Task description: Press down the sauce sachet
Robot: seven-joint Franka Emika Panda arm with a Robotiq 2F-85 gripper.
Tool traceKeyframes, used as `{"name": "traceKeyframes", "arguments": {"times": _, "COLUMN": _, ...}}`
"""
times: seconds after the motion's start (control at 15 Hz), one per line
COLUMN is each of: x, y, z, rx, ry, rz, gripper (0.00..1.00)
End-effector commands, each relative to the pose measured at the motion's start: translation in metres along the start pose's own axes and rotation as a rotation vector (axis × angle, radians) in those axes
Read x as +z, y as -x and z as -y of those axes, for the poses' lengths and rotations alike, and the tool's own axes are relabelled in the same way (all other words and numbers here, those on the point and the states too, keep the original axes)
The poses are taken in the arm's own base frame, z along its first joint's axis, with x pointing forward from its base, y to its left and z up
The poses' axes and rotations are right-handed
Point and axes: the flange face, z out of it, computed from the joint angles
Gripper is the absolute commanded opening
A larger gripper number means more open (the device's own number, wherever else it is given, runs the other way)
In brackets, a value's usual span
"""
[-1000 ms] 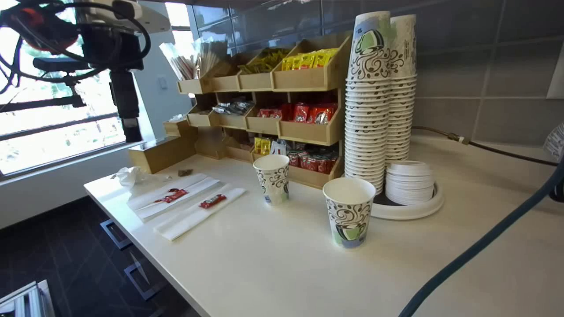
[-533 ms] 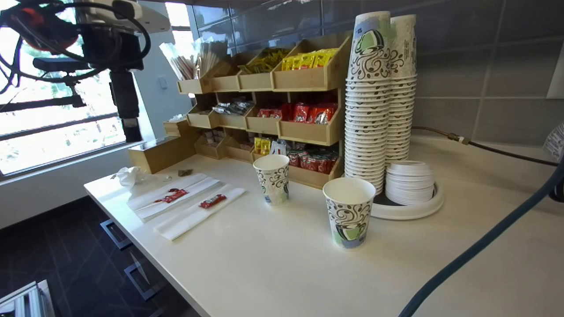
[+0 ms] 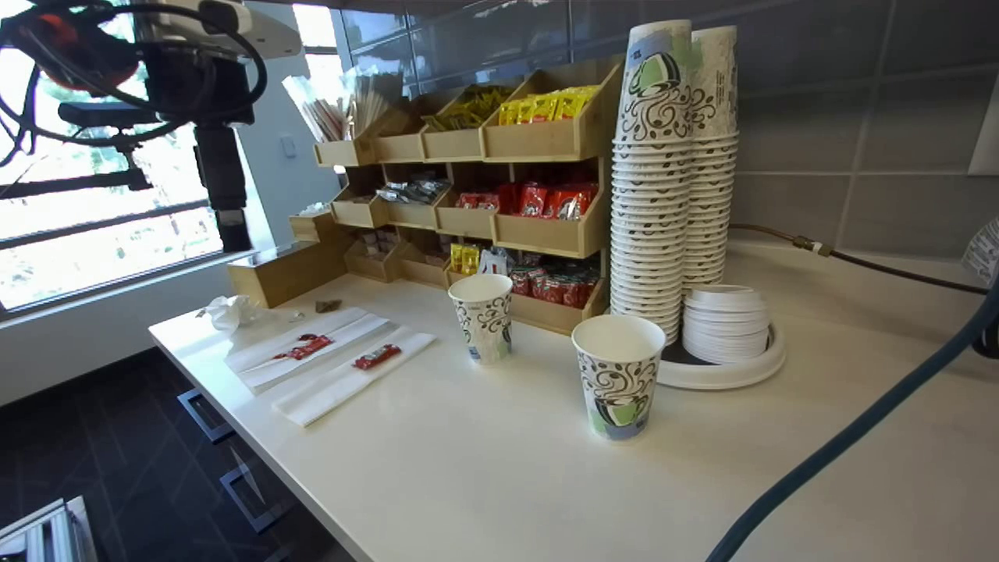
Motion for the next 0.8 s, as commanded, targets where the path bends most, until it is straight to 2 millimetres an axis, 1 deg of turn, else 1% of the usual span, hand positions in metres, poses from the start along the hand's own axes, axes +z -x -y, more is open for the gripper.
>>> {"name": "traceKeyframes", "arguments": {"times": 0.0, "x": 0.006, "y": -0.007, "z": 0.008, "rx": -0.025, "ry": -0.006, "rz": 0.016, "gripper": 1.0}}
{"name": "traceKeyframes", "arguments": {"times": 0.07, "x": 0.012, "y": -0.015, "z": 0.016, "rx": -0.056, "ry": -0.015, "rz": 0.017, "gripper": 1.0}}
{"name": "traceKeyframes", "arguments": {"times": 0.2, "x": 0.016, "y": -0.027, "z": 0.032, "rx": -0.117, "ry": -0.033, "rz": -0.013, "gripper": 1.0}}
{"name": "traceKeyframes", "arguments": {"times": 0.47, "x": 0.024, "y": -0.054, "z": 0.066, "rx": -0.245, "ry": -0.034, "rz": -0.149, "gripper": 1.0}}
{"name": "traceKeyframes", "arguments": {"times": 0.73, "x": 0.05, "y": -0.068, "z": 0.088, "rx": -0.355, "ry": -0.083, "rz": -0.181, "gripper": 1.0}}
